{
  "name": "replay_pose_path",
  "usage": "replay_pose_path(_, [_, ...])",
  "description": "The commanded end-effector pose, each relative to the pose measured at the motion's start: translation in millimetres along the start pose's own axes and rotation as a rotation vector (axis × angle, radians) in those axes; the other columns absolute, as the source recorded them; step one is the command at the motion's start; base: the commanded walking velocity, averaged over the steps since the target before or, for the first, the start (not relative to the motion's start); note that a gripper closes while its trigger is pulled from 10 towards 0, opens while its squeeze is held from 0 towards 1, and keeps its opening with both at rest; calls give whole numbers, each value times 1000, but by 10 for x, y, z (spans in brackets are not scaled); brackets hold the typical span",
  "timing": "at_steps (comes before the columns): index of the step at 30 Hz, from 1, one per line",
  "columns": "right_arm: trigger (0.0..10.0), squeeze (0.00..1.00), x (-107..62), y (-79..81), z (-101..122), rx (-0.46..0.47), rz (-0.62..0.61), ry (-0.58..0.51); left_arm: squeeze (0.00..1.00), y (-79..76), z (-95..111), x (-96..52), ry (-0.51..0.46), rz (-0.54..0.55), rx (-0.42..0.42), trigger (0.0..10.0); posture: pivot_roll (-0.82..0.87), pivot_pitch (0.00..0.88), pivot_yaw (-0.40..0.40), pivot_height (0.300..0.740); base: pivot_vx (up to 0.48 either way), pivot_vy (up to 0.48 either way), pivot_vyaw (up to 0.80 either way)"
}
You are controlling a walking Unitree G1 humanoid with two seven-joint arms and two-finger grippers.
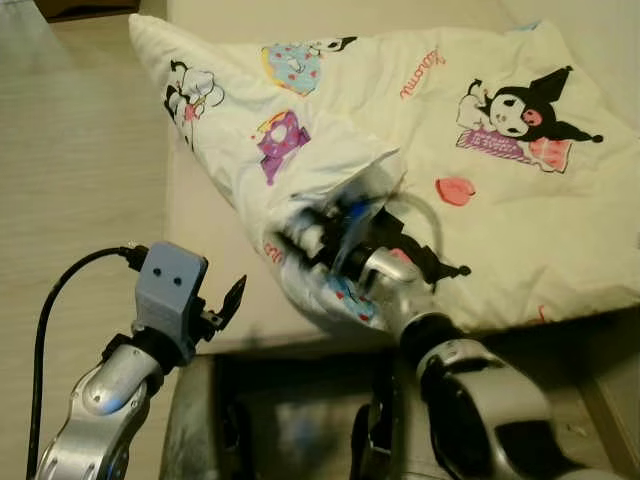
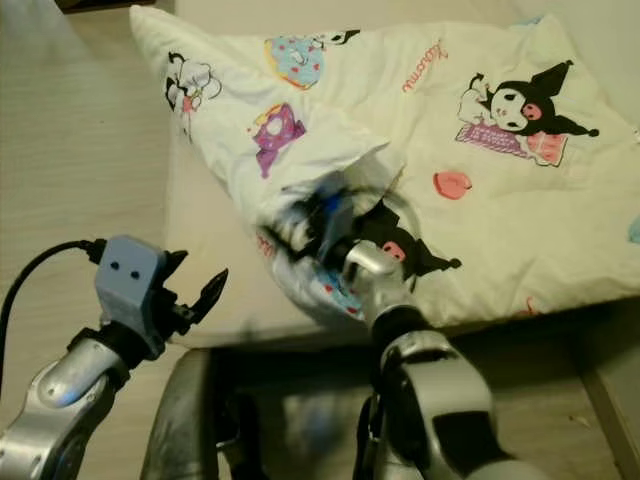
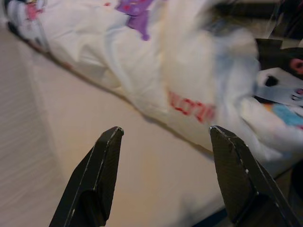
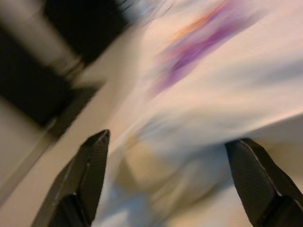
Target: Clean up the room
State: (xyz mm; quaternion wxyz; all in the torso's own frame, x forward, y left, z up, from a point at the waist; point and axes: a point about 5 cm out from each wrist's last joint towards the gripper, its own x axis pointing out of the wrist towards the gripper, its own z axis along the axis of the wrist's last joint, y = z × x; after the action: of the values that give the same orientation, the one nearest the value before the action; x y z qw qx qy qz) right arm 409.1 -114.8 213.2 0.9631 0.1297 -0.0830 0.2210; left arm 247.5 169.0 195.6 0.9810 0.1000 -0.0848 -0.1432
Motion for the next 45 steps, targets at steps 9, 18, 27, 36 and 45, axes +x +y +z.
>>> replay_pose_path(9, [10000,0,-149,-371,-52,277,-325,-16,0,19,-20,-34,16,4,-5,10000,140,436,21,575,0,0,0])
replay_pose_path(18, [10000,1000,-178,-347,-243,655,-399,-3,0,34,-4,-38,8,14,-35,10000,145,437,23,575,0,0,0])
replay_pose_path(27, [10000,1000,-241,-325,-423,647,-446,92,0,44,3,-45,7,15,-35,10000,151,434,23,575,0,0,0])
replay_pose_path(36, [10000,357,-166,-142,-459,805,-303,109,0,51,18,-35,0,17,-42,10000,152,430,23,575,0,0,0])
replay_pose_path(45, [10000,0,-77,100,-486,782,-141,146,0,48,20,-33,-3,14,-47,10000,148,424,24,575,0,0,0])
